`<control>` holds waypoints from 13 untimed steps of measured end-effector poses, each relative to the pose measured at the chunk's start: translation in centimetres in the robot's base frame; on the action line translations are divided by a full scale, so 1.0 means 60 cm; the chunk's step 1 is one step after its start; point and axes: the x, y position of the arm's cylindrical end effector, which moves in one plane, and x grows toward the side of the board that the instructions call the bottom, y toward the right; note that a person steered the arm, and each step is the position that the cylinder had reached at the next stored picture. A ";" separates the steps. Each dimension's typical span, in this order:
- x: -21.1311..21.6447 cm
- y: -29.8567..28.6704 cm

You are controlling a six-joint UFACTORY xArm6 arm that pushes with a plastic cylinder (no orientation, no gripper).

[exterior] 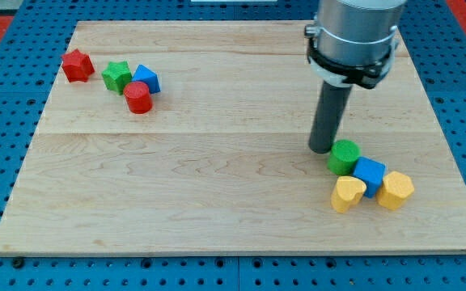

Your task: Push the group of blocks

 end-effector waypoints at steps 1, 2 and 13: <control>-0.066 -0.045; -0.235 -0.132; -0.311 -0.109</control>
